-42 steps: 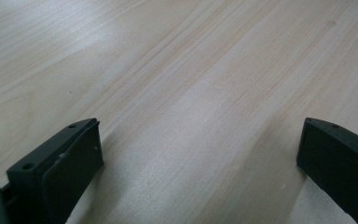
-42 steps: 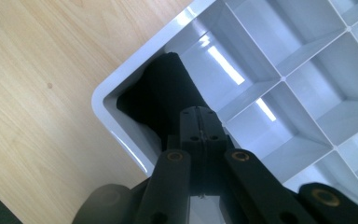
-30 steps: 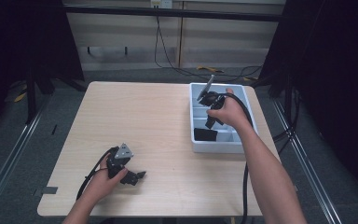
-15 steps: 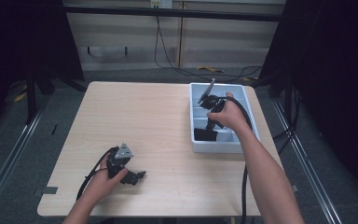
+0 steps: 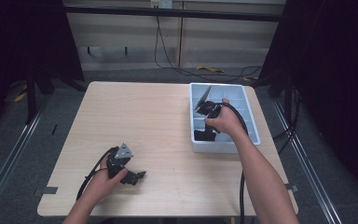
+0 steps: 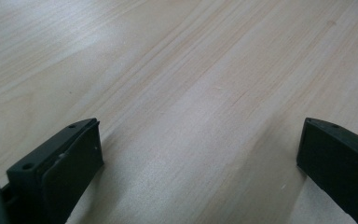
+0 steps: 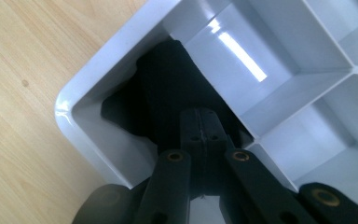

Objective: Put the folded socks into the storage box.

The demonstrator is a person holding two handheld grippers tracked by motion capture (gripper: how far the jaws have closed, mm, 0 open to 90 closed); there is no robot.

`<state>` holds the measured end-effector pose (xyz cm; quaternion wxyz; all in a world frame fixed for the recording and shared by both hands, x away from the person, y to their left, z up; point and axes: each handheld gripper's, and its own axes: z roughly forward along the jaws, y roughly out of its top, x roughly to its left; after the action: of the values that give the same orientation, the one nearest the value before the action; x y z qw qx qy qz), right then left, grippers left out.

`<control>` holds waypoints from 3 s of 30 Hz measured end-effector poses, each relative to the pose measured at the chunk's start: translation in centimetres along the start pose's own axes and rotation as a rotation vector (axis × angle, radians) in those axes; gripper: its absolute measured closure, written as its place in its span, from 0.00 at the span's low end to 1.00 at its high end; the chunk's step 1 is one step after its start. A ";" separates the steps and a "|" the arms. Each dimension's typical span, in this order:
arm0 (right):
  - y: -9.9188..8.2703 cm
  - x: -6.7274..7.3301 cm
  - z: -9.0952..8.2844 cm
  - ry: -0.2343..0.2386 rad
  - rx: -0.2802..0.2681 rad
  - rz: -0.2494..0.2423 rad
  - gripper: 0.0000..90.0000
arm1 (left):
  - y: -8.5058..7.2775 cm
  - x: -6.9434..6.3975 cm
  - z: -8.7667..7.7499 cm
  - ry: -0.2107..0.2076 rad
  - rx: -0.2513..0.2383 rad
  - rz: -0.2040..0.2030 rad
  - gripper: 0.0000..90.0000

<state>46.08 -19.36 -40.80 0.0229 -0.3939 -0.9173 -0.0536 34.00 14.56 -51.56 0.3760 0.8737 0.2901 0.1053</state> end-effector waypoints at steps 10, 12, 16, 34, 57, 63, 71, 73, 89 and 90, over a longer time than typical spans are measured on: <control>-0.3 0.3 0.9 -0.005 -0.003 -0.008 1.00 | 0.0 0.0 0.0 0.000 0.000 0.000 0.00; -0.2 0.6 1.1 -0.010 0.003 0.008 1.00 | 0.0 0.0 0.0 0.000 -0.001 0.000 0.00; -0.3 0.5 1.4 -0.017 -0.002 -0.010 1.00 | 0.0 0.0 0.0 0.000 -0.001 0.000 0.00; -0.7 0.8 2.0 -0.038 -0.022 0.005 1.00 | 0.0 0.0 0.0 0.000 -0.001 0.000 0.00; -1.4 0.4 1.7 -0.013 -0.085 0.051 0.99 | 0.0 0.0 0.0 0.000 0.000 0.001 0.00; -1.5 0.4 0.4 -0.026 -0.100 0.049 0.91 | 0.0 0.0 0.0 0.000 -0.001 0.001 0.00; -1.5 0.3 -2.1 -0.059 -0.119 0.063 0.78 | 0.0 0.0 0.0 0.000 0.000 0.000 0.00; -1.6 0.3 -2.5 -0.076 -0.118 0.055 0.73 | 0.0 0.0 0.0 -0.004 0.004 0.001 0.00; -2.1 1.0 -3.9 -0.095 -0.139 0.053 0.40 | 0.0 0.0 0.0 -0.003 0.005 0.001 0.00; -2.1 1.1 -4.0 -0.091 -0.141 0.061 0.39 | 0.0 0.0 0.0 -0.003 0.005 0.001 0.00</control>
<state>43.77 -20.50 -36.95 -0.0448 -0.4243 -0.8989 -0.0995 34.01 14.58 -51.52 0.3744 0.8749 0.2891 0.1036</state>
